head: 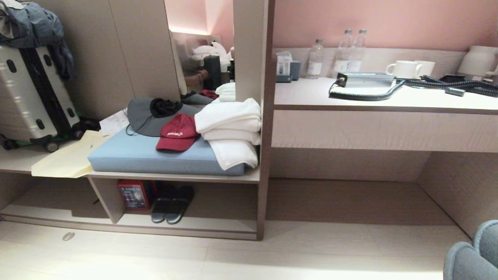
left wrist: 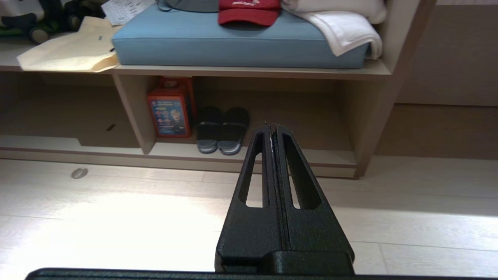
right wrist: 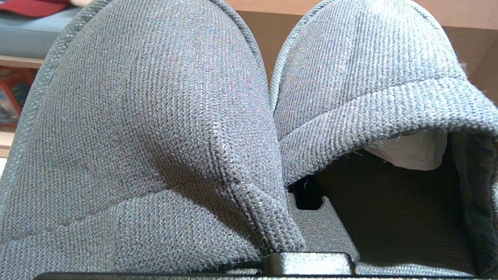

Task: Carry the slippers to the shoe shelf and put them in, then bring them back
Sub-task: Place the slippers on the floor

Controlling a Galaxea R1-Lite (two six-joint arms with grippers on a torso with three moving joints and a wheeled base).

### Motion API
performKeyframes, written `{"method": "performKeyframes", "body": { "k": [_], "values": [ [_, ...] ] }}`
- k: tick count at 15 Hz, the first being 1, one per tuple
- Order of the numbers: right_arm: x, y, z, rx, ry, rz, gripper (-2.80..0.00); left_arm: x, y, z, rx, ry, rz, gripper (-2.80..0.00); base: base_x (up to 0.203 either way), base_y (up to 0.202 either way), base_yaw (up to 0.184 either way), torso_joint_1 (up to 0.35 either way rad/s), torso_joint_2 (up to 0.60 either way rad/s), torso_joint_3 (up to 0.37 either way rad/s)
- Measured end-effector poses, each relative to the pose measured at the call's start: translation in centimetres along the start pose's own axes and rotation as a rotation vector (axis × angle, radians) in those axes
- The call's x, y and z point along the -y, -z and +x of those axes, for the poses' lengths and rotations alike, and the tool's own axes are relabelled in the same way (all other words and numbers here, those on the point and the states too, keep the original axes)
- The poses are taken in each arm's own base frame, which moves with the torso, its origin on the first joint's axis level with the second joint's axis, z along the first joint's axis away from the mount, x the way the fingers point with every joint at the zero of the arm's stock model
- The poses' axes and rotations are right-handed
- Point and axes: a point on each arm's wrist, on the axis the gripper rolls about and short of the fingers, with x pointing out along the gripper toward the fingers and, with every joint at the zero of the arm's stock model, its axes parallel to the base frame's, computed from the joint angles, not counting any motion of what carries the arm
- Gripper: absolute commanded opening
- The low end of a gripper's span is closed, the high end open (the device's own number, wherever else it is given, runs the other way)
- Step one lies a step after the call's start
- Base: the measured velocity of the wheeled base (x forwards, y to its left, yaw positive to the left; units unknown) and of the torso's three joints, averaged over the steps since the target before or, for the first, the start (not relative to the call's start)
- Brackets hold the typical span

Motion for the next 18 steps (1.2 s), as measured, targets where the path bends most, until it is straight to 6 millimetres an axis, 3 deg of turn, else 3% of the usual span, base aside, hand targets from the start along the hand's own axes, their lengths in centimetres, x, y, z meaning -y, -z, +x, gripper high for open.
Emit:
{"method": "performKeyframes", "body": {
  "k": [18],
  "values": [
    [0.0,0.0,0.0,0.0,0.0,0.0,-2.8,0.0,0.0,0.0,0.0,0.001,0.0,-2.8,0.0,-0.197,0.002,0.003,0.0,0.002]
  ]
}}
